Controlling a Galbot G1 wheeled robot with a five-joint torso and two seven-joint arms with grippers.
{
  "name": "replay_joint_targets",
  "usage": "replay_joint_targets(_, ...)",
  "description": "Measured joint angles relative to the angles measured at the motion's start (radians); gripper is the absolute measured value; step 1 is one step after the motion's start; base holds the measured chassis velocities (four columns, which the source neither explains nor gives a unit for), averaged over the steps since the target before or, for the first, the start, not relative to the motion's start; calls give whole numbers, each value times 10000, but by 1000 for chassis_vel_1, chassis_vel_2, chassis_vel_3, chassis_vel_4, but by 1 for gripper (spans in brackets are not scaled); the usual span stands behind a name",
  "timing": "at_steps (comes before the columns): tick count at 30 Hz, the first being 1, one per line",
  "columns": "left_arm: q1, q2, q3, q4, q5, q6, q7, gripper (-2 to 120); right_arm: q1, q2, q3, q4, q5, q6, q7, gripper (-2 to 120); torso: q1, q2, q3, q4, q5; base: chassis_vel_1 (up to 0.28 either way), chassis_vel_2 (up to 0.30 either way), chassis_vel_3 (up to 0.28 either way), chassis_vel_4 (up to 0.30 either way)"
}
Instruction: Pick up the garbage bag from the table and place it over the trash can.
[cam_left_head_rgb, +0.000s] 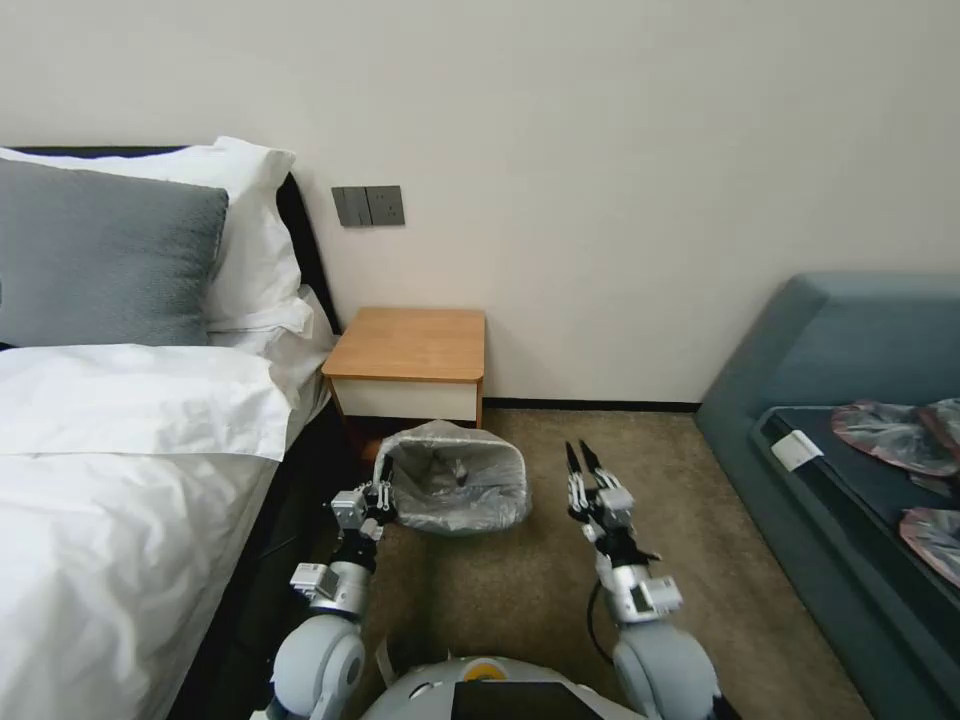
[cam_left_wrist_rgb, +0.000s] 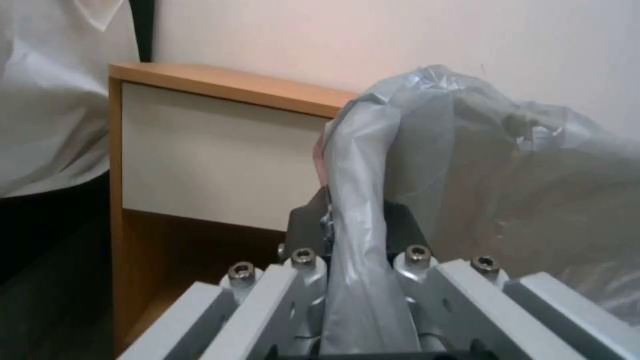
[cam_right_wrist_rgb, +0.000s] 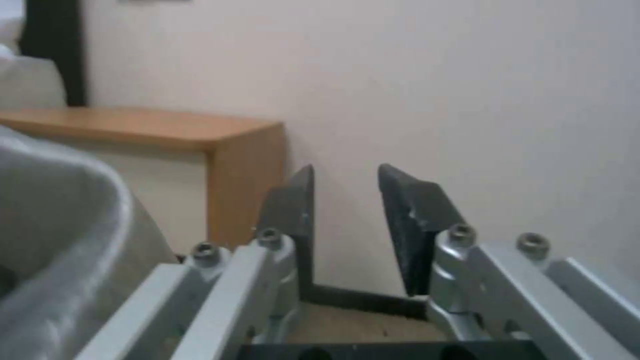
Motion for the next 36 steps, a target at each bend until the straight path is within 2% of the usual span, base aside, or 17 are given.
replay_joint_targets(1,0,0,0,0,0,0,0,5,0,0,0,0,0,0,0,30,0,0,0,0,0,0,0,0,0)
replay_joint_targets(4,216,0,7,-63,120,200,-129,5,-703,7,175,-162,55,703,321,43,0,0,1,1,2,0,0,0,0)
replay_joint_targets(5,216,0,7,-63,120,200,-129,5,-703,7,175,-162,55,703,321,43,0,0,1,1,2,0,0,0,0)
replay_joint_targets(8,486,-35,86,-141,128,486,-295,5,-1148,-212,164,-207,124,1236,768,59,0,0,1,2,1,0,0,0,0)
replay_joint_targets(10,554,-44,109,-155,135,549,-330,5,-1211,-213,164,-207,133,1335,813,62,0,0,0,3,2,0,0,0,0)
replay_joint_targets(12,788,-47,167,-160,260,658,-375,5,-1384,-152,192,-203,139,1602,825,73,0,0,0,1,1,0,0,0,0)
replay_joint_targets(13,788,-47,167,-160,260,658,-375,5,-1384,-152,192,-203,139,1602,825,73,0,0,0,1,1,0,0,0,0)
replay_joint_targets(15,1031,-87,200,-50,520,674,-384,5,-1518,-151,167,-184,148,1790,834,84,0,0,0,3,2,0,0,0,0)
replay_joint_targets(16,1031,-87,200,-50,520,674,-384,5,-1518,-151,167,-184,148,1790,834,84,0,0,0,3,2,0,0,0,0)
replay_joint_targets(18,1221,-177,251,91,635,675,-502,5,-1666,-69,151,-156,174,1890,868,95,0,0,0,3,3,0,0,0,0)
replay_joint_targets(23,1288,-354,359,311,646,674,-688,5,-1825,-73,148,-179,194,2118,876,100,0,0,0,2,2,0,0,0,0)
replay_joint_targets(36,912,-491,458,888,349,1182,-995,5,-1781,-68,217,-300,307,2227,888,100,0,0,1,2,2,0,0,0,0)
